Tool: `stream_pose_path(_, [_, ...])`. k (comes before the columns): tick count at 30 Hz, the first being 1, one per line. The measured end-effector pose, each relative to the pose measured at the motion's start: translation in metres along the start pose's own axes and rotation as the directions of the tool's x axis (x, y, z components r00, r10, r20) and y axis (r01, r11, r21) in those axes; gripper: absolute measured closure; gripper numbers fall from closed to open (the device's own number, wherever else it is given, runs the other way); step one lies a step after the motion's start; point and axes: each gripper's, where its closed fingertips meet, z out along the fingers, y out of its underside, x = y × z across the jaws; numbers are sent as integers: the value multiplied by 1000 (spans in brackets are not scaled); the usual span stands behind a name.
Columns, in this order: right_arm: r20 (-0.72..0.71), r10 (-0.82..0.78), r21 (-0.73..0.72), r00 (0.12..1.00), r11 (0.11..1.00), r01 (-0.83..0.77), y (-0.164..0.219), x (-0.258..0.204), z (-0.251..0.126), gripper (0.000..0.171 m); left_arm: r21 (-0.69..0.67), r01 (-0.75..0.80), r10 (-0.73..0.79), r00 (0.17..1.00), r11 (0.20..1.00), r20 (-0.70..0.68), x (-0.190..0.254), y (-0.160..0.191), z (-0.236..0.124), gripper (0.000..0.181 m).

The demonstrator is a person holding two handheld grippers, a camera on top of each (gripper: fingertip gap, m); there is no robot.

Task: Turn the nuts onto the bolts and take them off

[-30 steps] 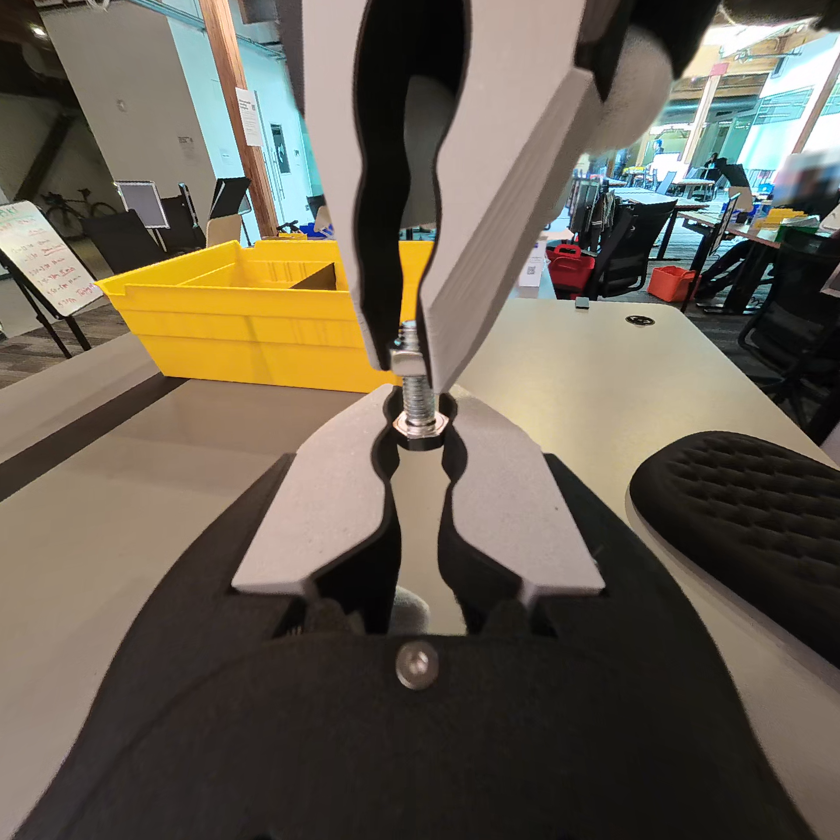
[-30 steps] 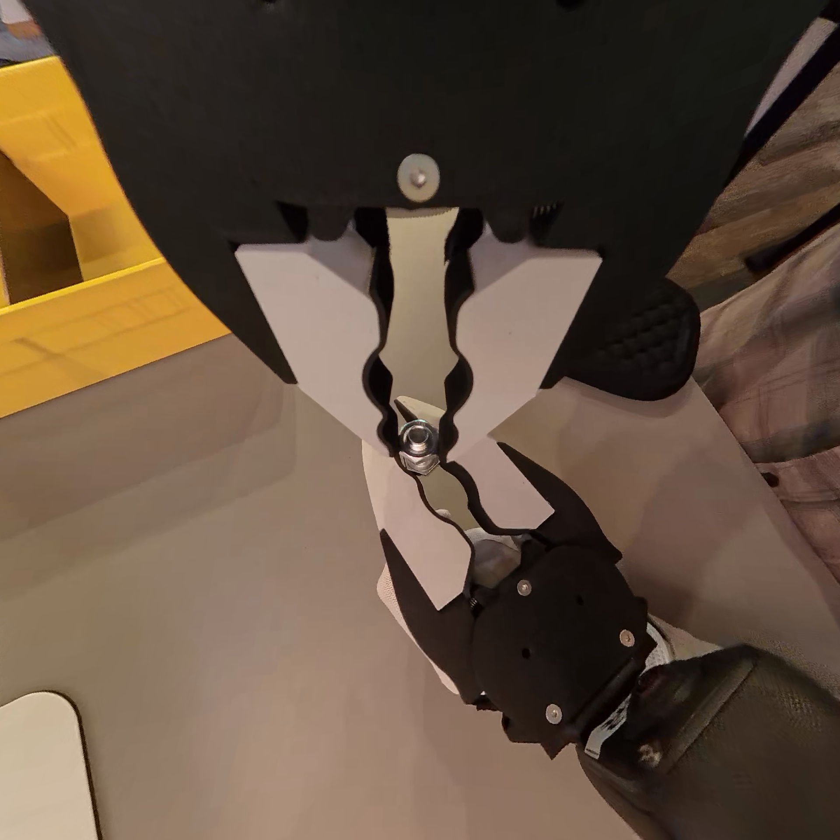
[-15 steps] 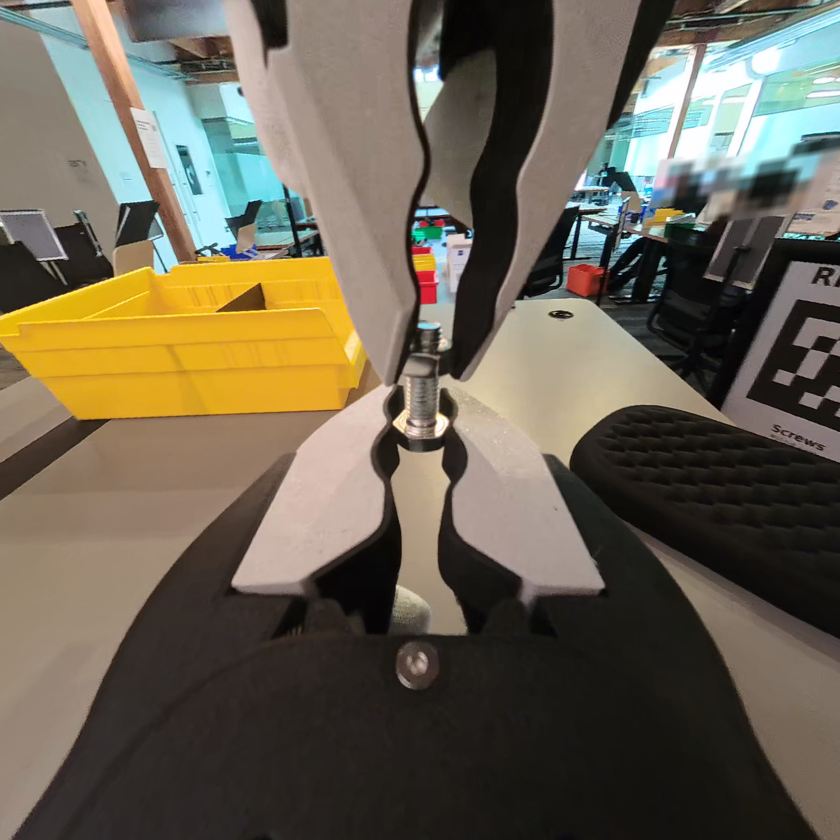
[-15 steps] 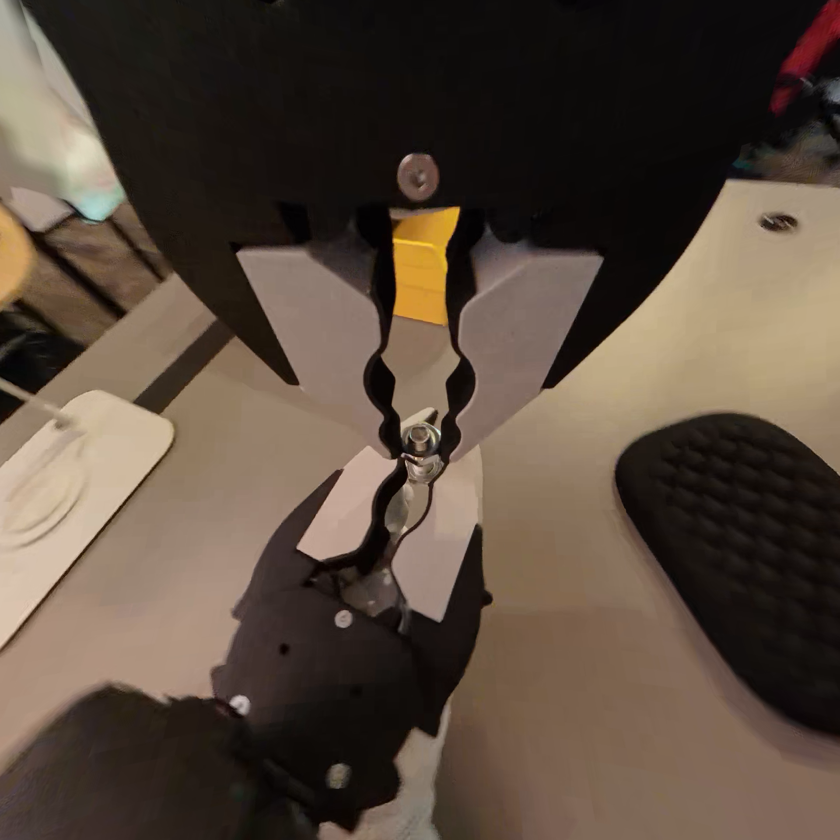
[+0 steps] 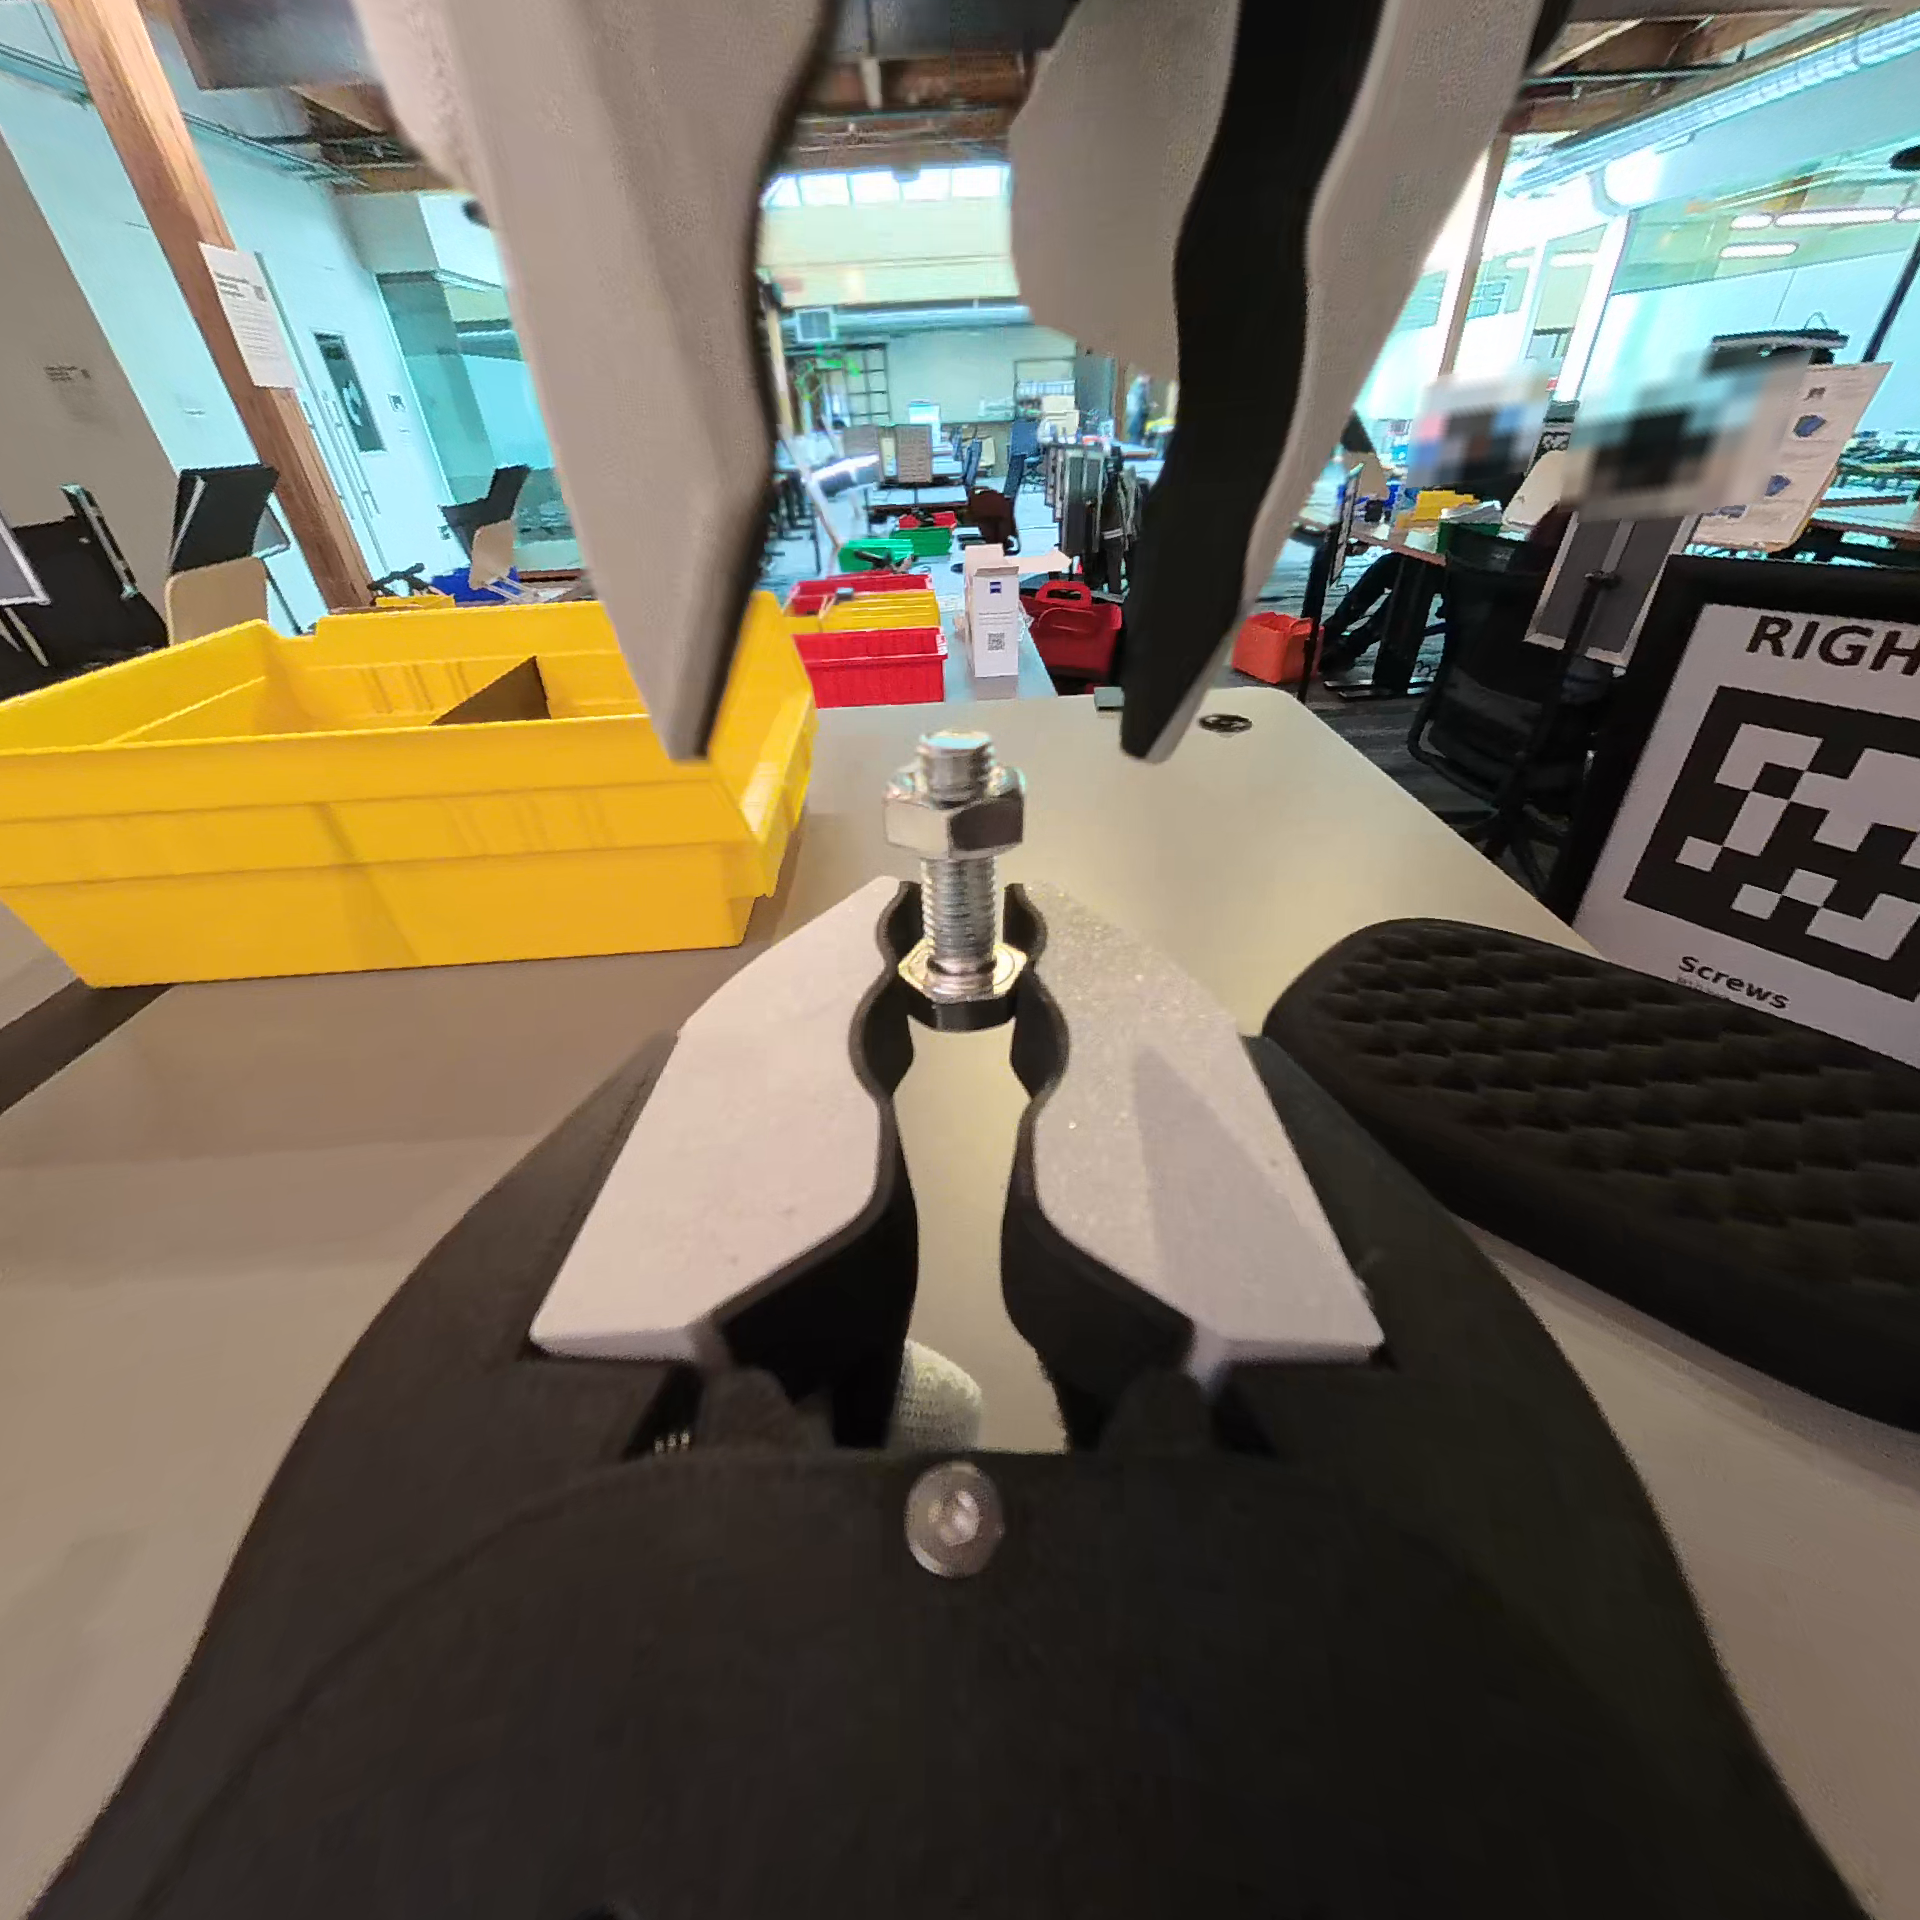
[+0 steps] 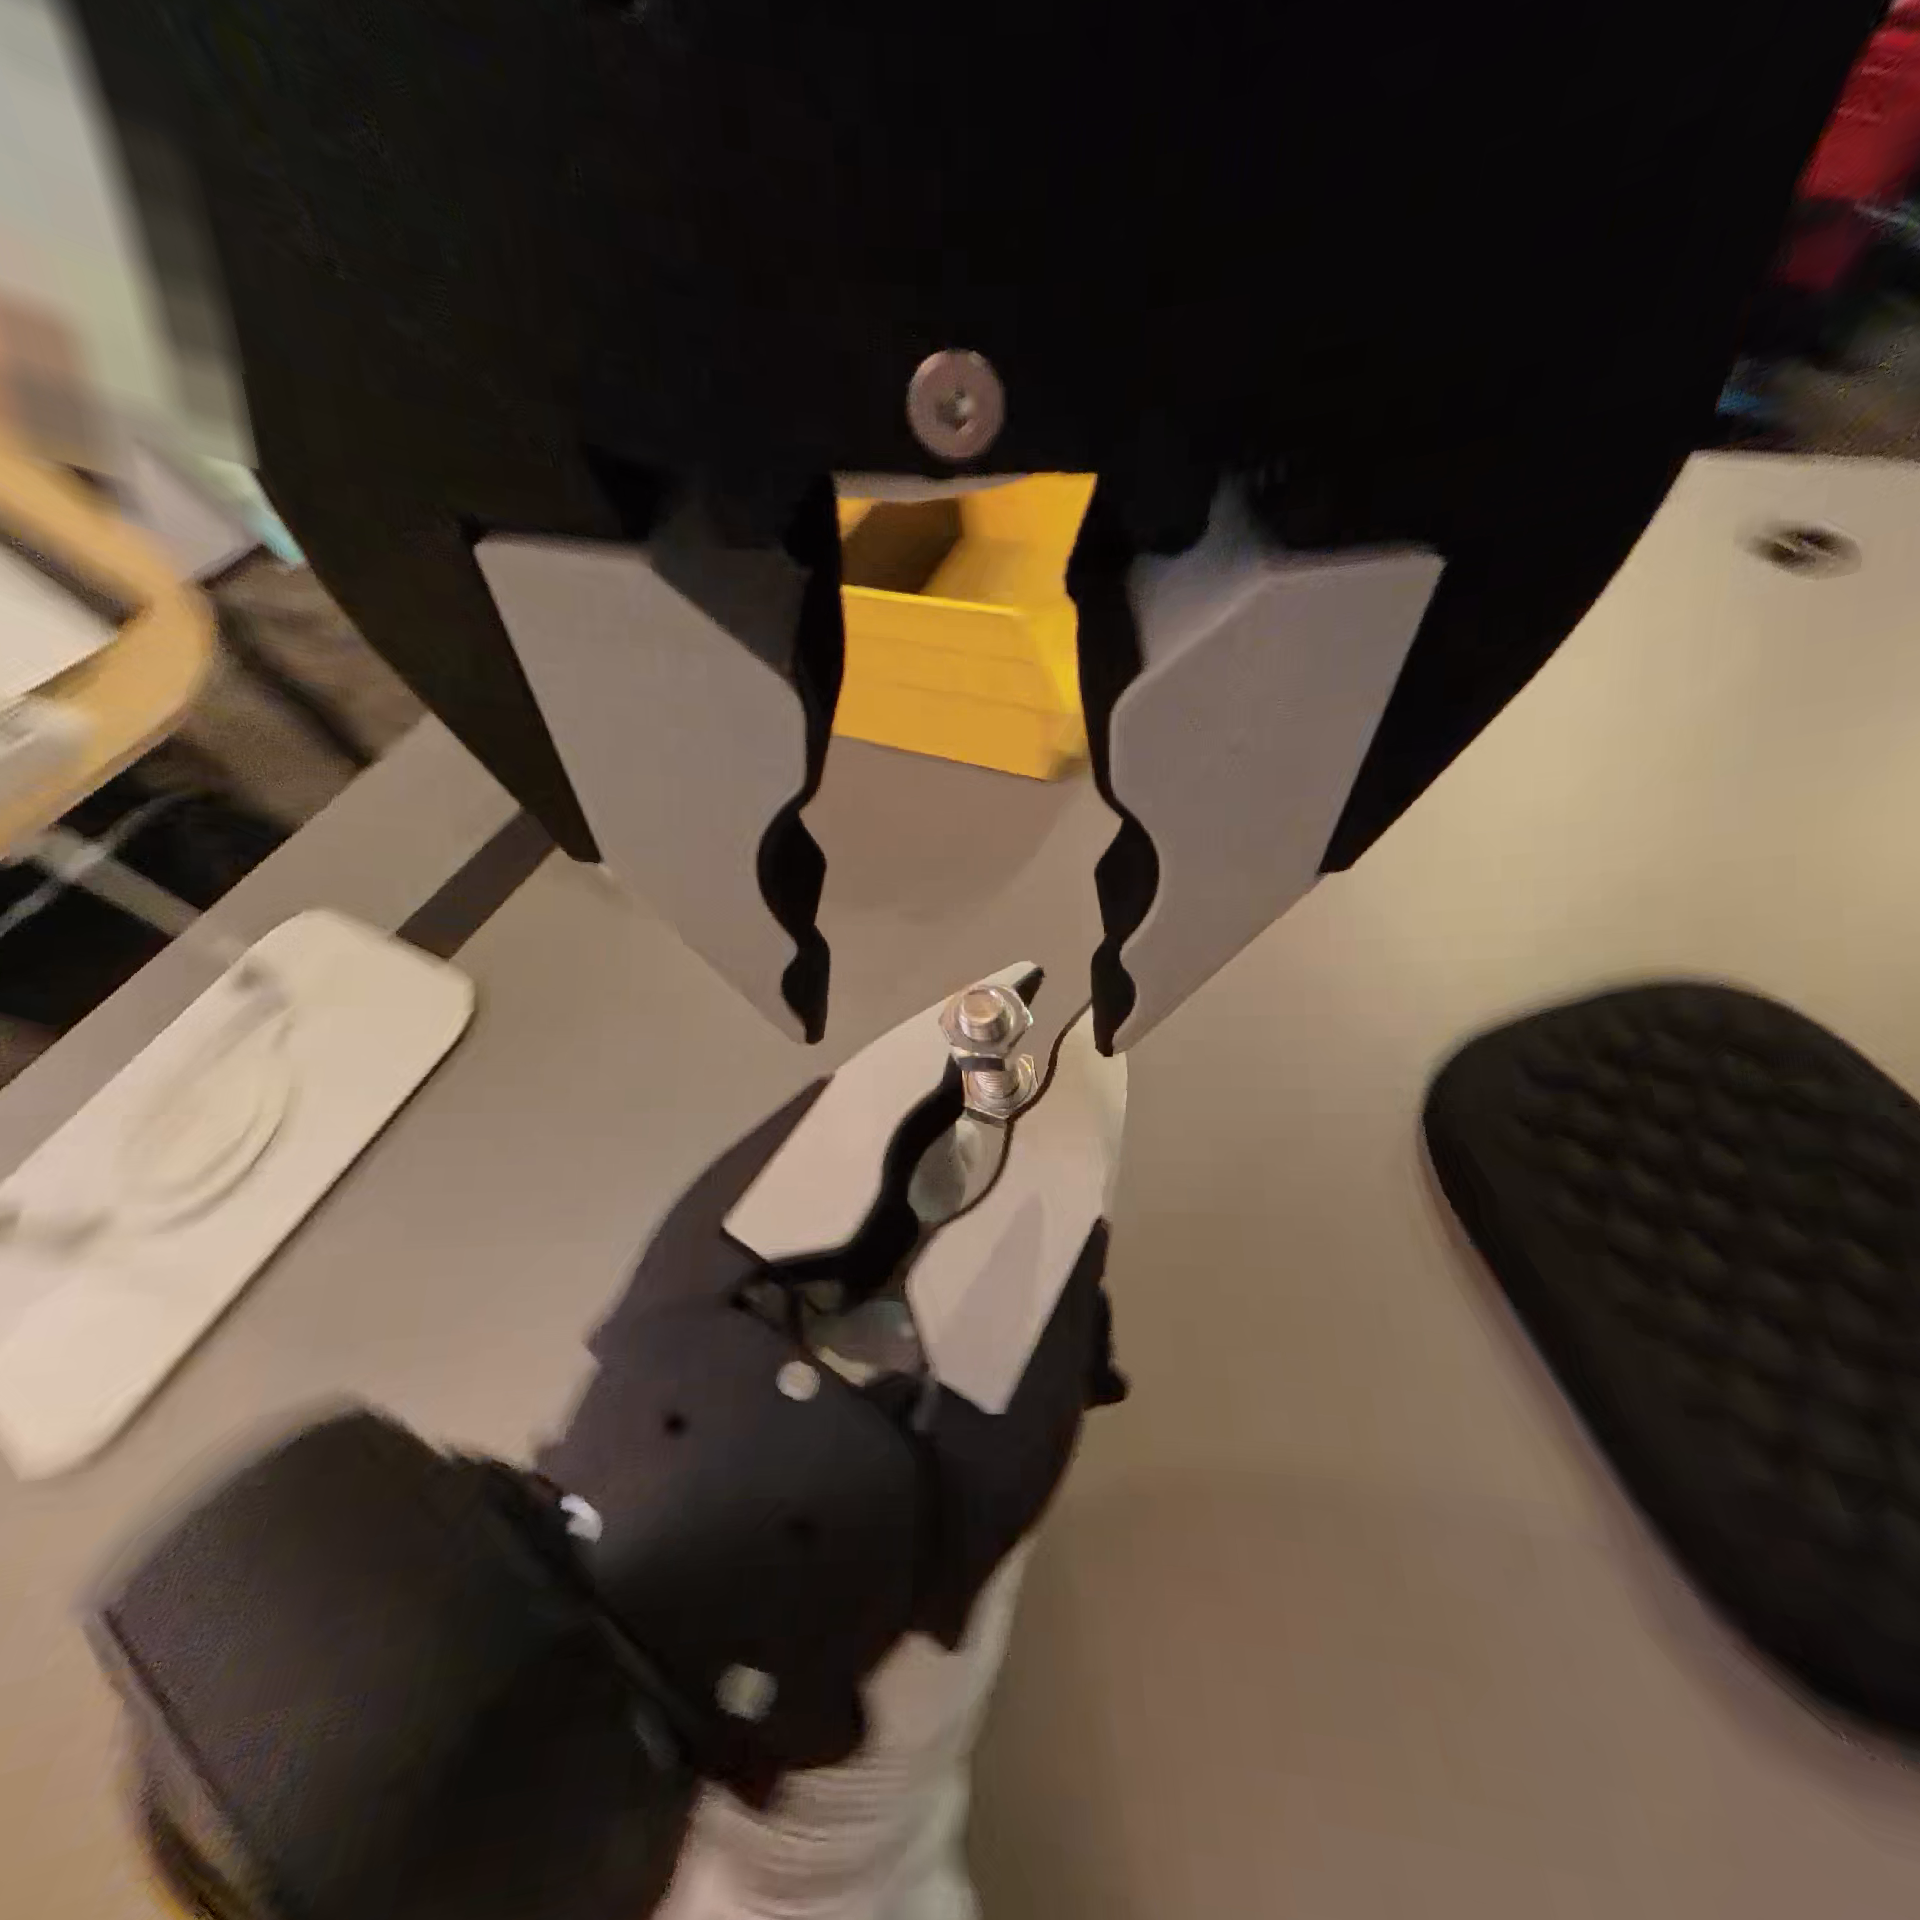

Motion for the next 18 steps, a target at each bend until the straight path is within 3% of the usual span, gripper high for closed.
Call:
stream_pose_path(3, [49,413,49,909,908,-415,6,2,-5,127,0,10,-10,1000,1000,24,-4,0,0,166])
stream_pose_path(5, [145,643,98,752,747,-658,3,-3,-5,132,-3,8,-8,999,1000,33,-4,0,0,166])
stream_pose_path(7, [219,763,126,608,596,-793,0,-8,-3,133,-6,3,-3,999,1000,42,-5,0,0,166])
stream_pose_path(12, [194,850,136,490,471,-872,10,-9,11,134,-5,6,-5,999,1000,46,-5,0,0,166])
stream_pose_path(18, [205,858,172,471,442,-880,7,-5,13,154,-7,3,-3,999,1000,47,-5,0,-1,166])
